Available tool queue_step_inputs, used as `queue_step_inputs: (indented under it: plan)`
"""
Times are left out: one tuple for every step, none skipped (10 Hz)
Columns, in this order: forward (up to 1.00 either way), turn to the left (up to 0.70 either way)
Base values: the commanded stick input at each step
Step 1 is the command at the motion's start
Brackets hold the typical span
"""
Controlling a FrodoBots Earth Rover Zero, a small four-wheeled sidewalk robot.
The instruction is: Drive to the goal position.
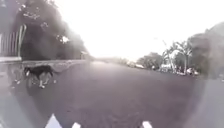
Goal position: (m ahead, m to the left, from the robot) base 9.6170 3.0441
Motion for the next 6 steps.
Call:
queue_step_inputs:
  plan:
    - [0.7, 0.0]
    - [0.7, 0.0]
    - [0.7, 0.0]
    - [0.7, 0.0]
    - [0.7, 0.0]
    - [0.7, 0.0]
